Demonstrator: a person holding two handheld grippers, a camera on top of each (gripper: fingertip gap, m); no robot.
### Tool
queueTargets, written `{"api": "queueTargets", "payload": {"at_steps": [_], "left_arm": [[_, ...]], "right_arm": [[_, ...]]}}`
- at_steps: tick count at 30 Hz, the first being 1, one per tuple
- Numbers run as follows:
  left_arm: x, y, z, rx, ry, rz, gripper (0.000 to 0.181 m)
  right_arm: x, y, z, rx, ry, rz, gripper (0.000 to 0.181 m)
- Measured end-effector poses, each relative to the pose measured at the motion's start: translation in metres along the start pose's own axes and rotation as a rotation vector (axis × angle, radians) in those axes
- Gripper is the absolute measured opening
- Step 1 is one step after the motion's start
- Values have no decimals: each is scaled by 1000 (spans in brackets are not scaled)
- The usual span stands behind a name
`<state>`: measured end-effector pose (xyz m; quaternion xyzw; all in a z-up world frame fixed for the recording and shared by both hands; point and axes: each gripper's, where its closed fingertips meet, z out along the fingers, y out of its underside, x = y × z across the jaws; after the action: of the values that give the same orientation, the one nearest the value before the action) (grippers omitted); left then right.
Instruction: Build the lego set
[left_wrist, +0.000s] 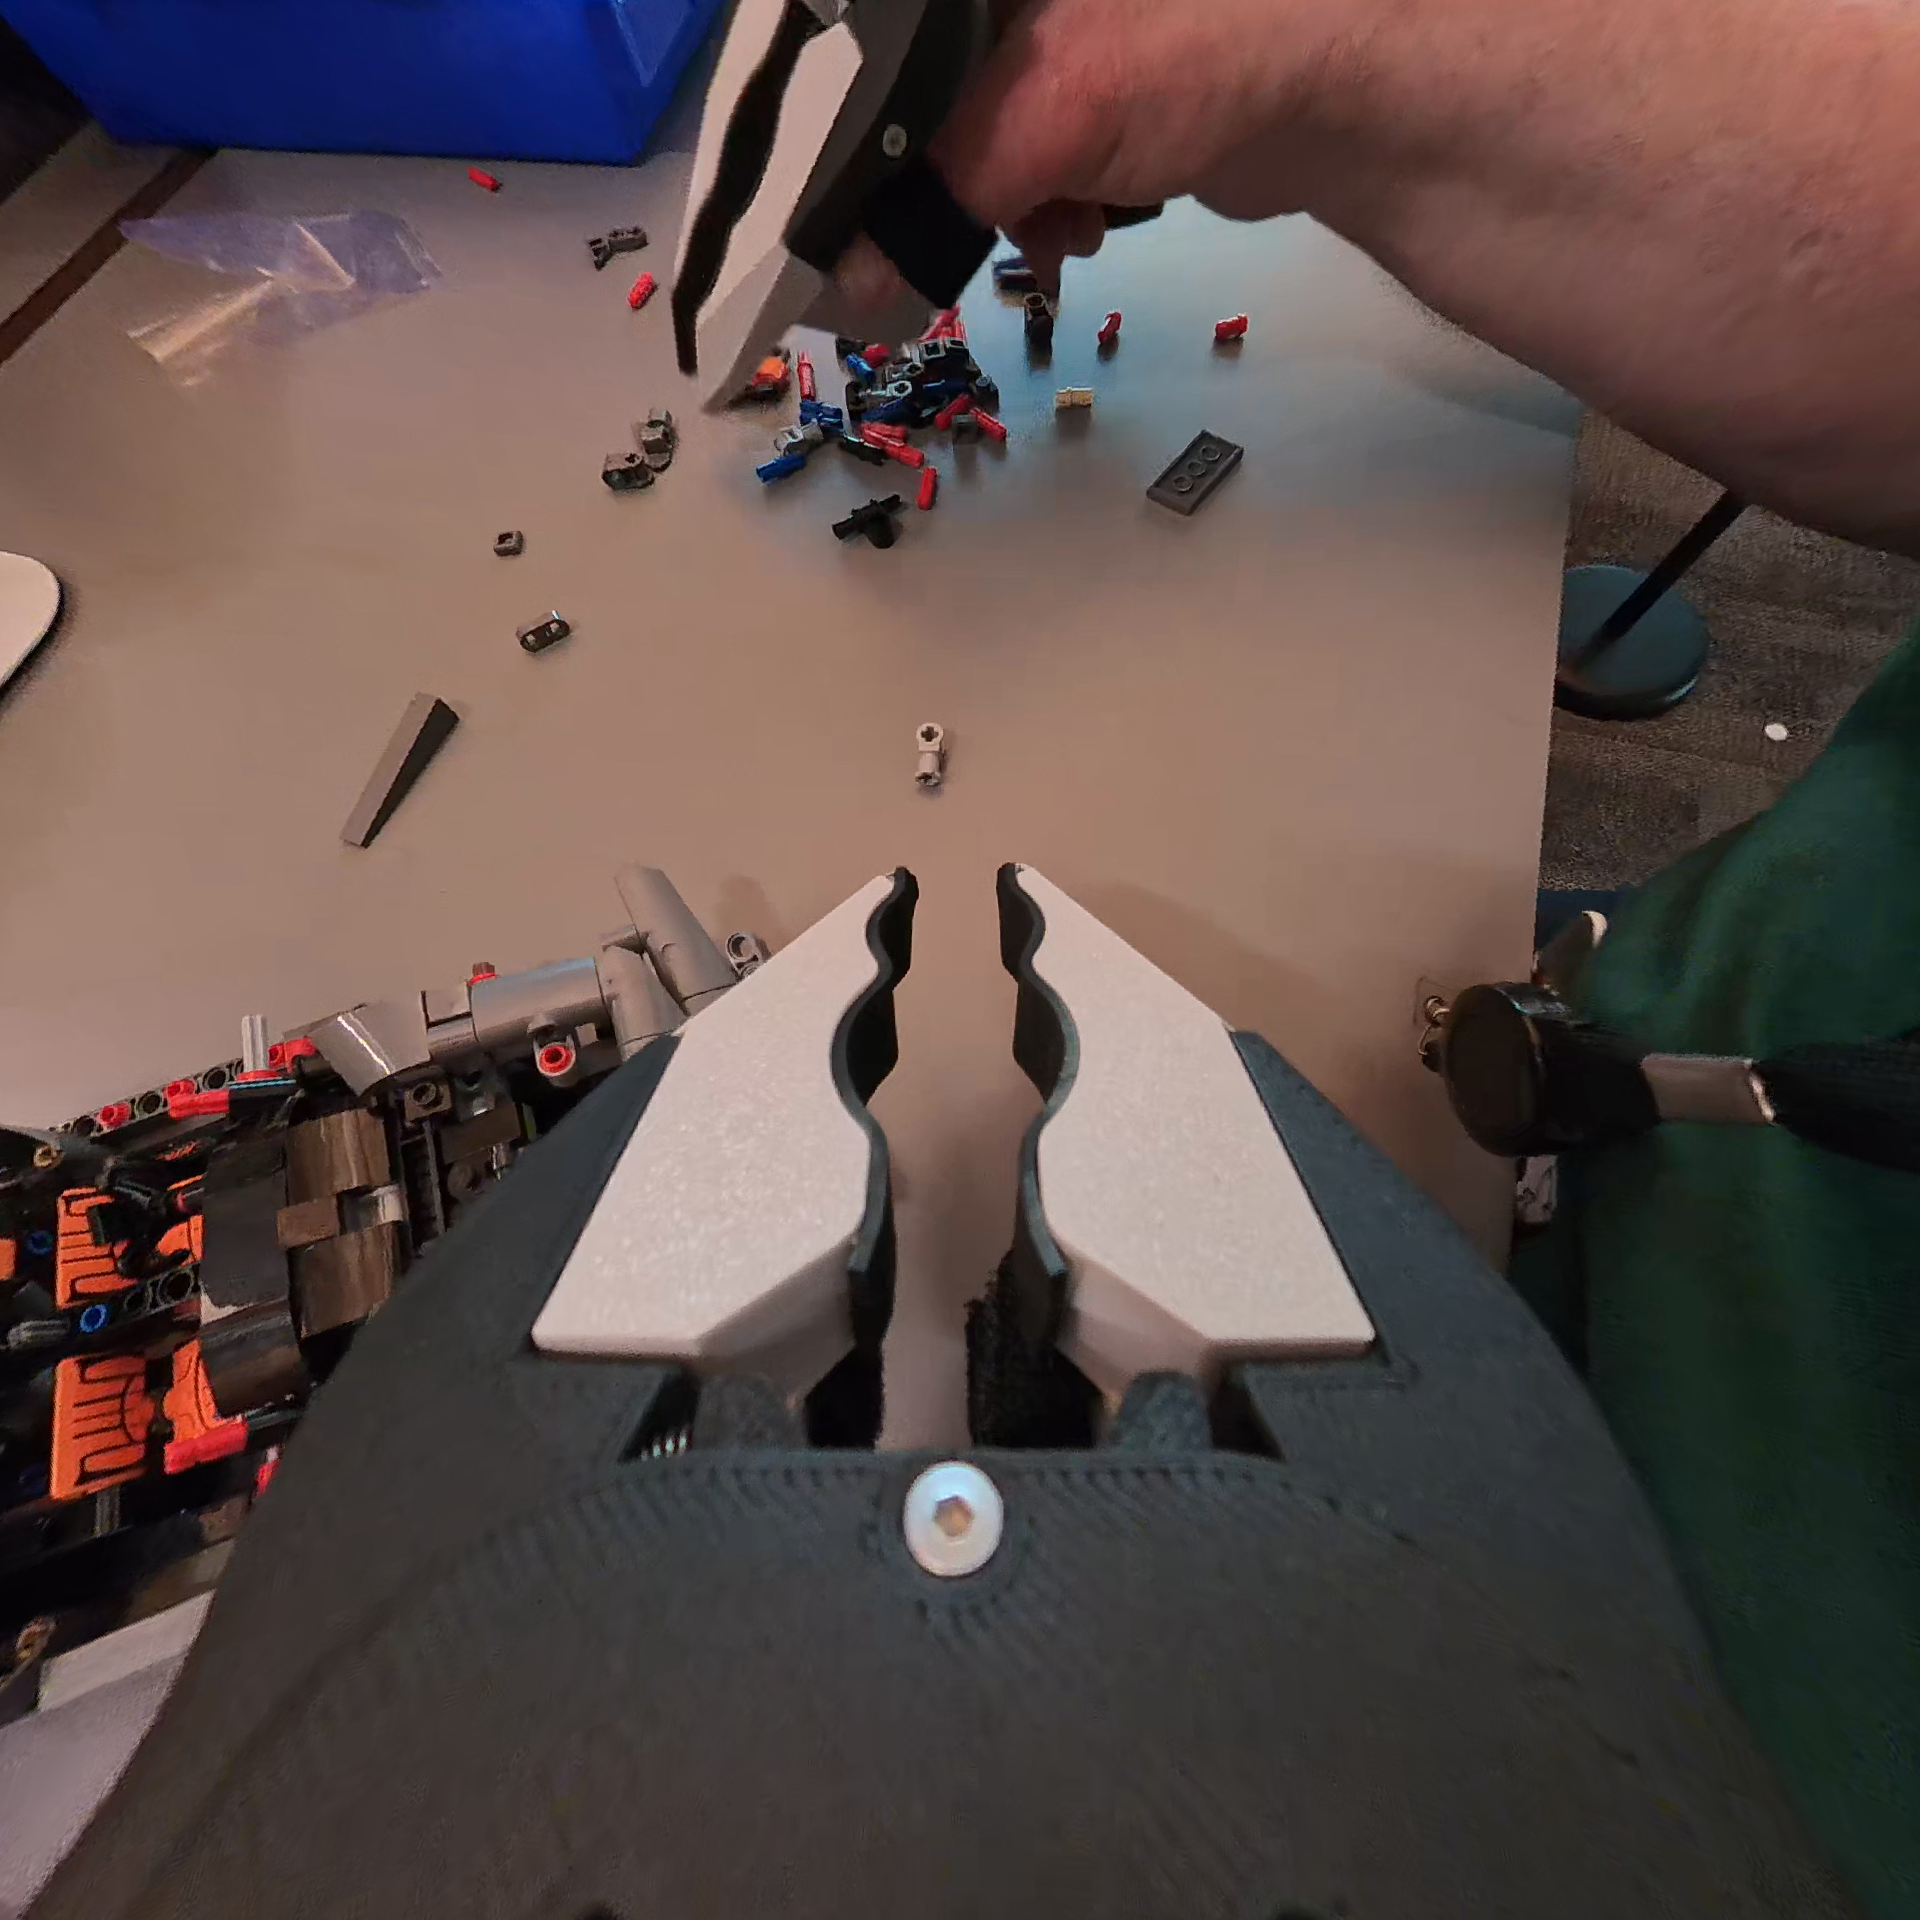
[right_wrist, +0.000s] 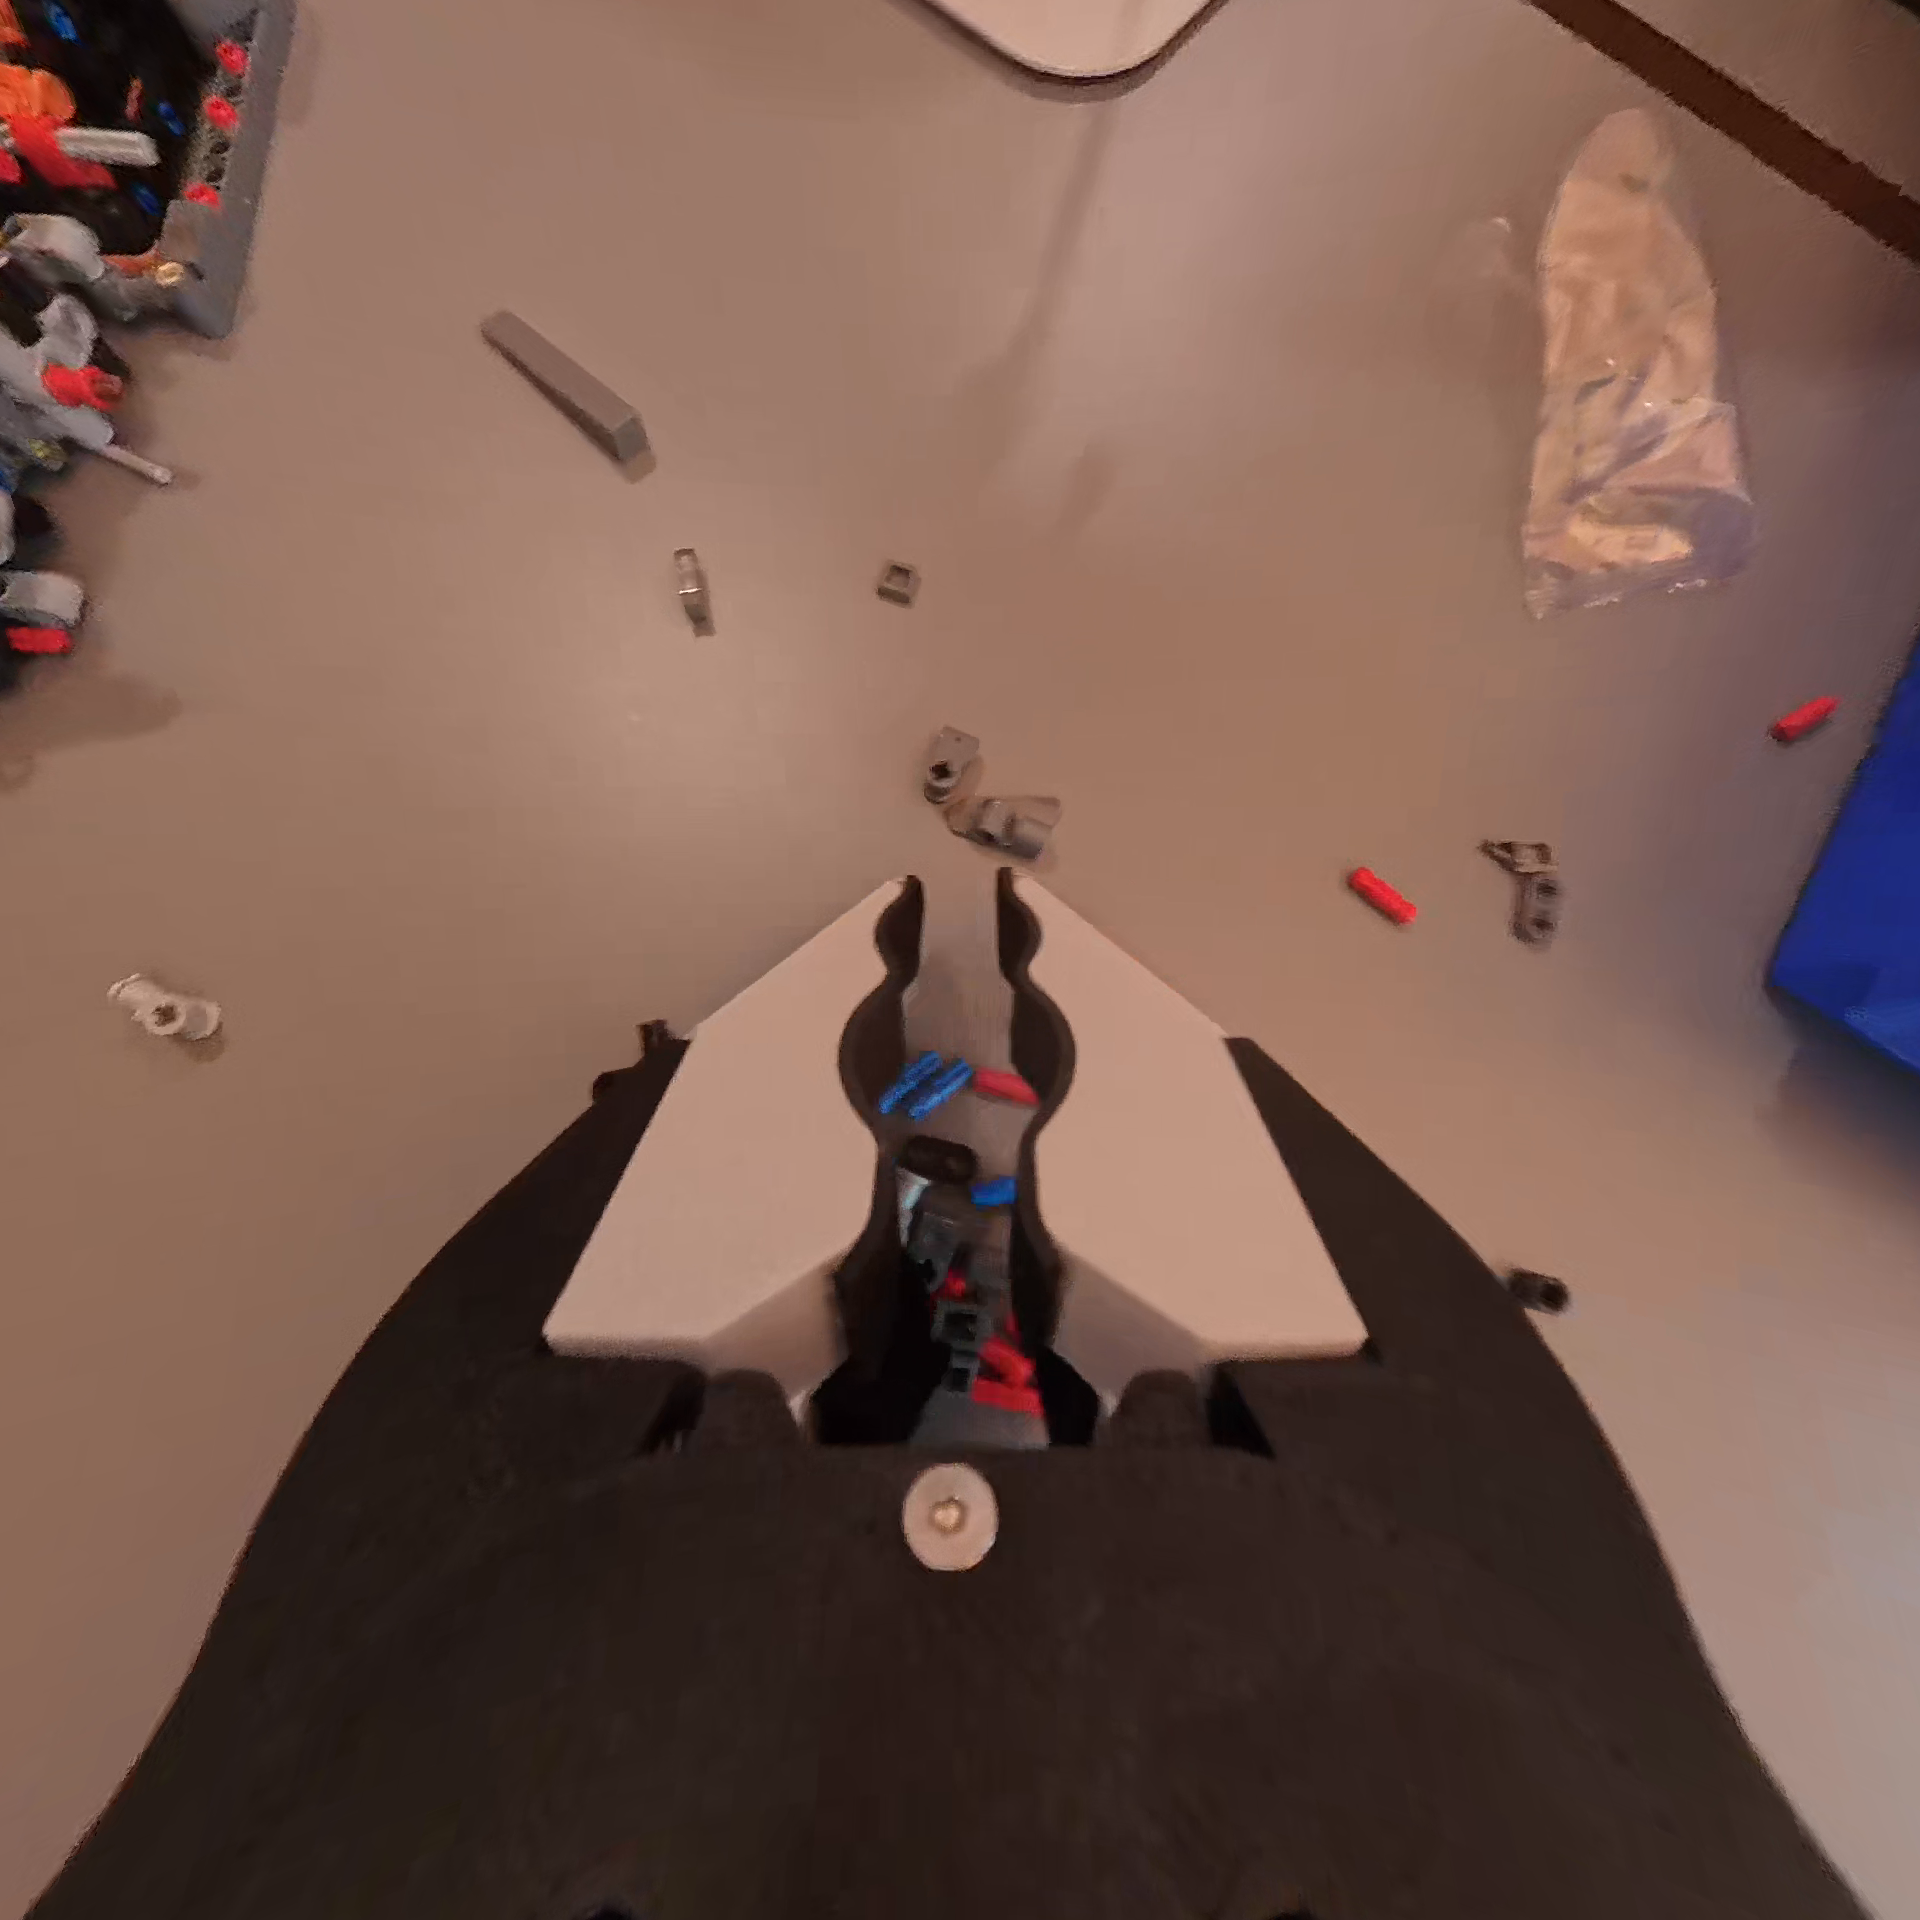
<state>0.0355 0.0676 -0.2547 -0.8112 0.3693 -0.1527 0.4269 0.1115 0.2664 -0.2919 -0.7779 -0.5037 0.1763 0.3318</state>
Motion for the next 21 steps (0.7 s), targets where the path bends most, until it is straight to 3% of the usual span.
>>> {"api": "queueTargets", "payload": {"at_steps": [8,17,21], "left_arm": [[3,-3,-2,15,7,17,13],[-4,-5,-6,33,9,27,13],[-7,-9,-6,47,13,28,13]], "right_arm": [[74,-1,-12,-46,140,2,18],[96,11,18,-94,-19,-145,18],[91,11,20,-75,-118,-114,6]]}}
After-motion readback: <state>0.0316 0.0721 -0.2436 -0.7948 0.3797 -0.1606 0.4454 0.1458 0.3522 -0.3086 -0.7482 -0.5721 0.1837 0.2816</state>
